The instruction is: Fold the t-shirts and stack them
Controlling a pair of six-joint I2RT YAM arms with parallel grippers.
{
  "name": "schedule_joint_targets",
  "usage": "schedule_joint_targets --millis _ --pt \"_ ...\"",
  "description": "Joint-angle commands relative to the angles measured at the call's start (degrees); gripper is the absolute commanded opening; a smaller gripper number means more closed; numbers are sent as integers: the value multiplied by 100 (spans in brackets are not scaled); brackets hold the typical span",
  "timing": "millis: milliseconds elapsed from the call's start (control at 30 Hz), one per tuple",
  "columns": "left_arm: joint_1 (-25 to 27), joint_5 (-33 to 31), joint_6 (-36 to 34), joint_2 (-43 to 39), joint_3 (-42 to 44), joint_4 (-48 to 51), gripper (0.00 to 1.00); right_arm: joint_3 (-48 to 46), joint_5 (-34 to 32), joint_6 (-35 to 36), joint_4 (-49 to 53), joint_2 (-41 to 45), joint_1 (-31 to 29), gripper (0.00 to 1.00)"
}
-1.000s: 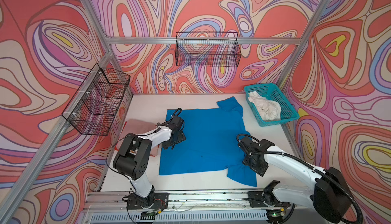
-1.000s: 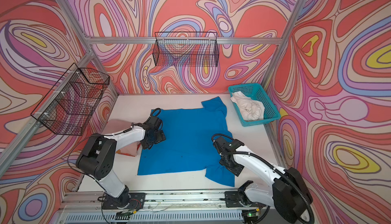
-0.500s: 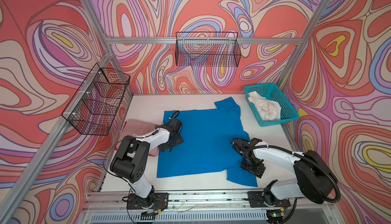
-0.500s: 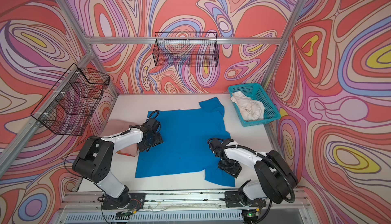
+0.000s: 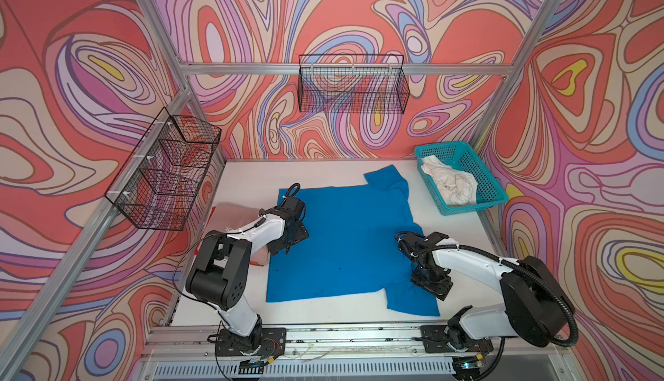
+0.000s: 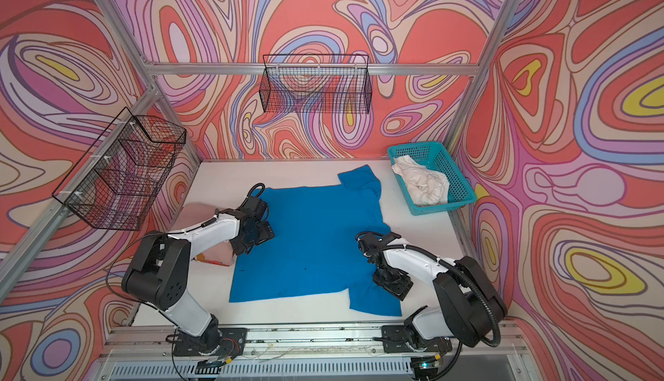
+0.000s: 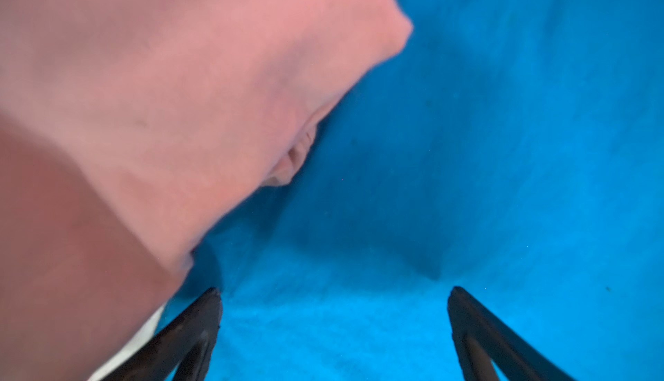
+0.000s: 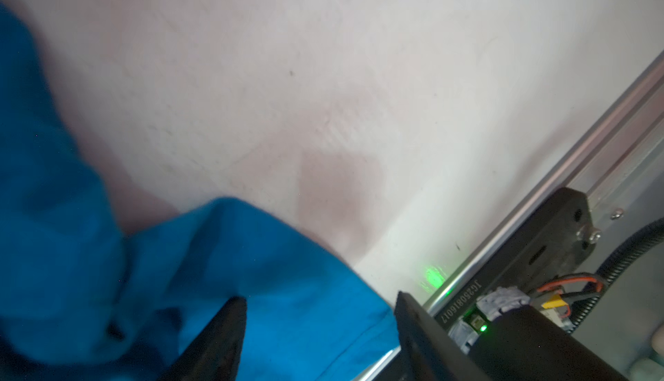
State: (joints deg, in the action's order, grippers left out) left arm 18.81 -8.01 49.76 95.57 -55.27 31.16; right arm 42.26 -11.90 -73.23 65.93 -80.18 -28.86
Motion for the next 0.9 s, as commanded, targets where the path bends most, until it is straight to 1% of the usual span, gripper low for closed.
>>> schedule_joint_targets --millis 0,67,133,167,200,267,333,400,467,533,700,867 --pt "7 63 96 -137 155 94 100 540 -601 169 453 320 500 70" --pt "13 86 96 -178 183 83 100 911 -659 375 552 427 696 70" --pt "45 92 88 -226 183 97 100 1465 -747 706 407 466 700 71" --pt "75 74 95 -252 174 113 100 1655 -678 999 127 461 698 72" --pt "93 76 104 -274 175 110 100 1893 -410 1431 -340 407 706 71" --pt "145 77 105 -323 158 127 100 2361 -230 1737 -752 159 711 68" --pt "198 45 113 -380 143 188 100 2653 47 2193 -1366 -115 708 67" --pt "251 48 122 -482 164 206 100 3084 22 2472 -1681 -578 713 65" --pt "278 55 152 -617 217 211 100 3355 -59 2535 -1871 -986 777 63" --pt "299 54 181 -746 261 229 100 3492 281 2755 -2297 -1400 910 62" --pt "360 92 192 -1111 321 250 100 3856 454 2907 -2659 -2518 1239 61" --pt "443 -24 236 -1287 326 336 100 4257 934 3100 -2989 -3442 1295 61"
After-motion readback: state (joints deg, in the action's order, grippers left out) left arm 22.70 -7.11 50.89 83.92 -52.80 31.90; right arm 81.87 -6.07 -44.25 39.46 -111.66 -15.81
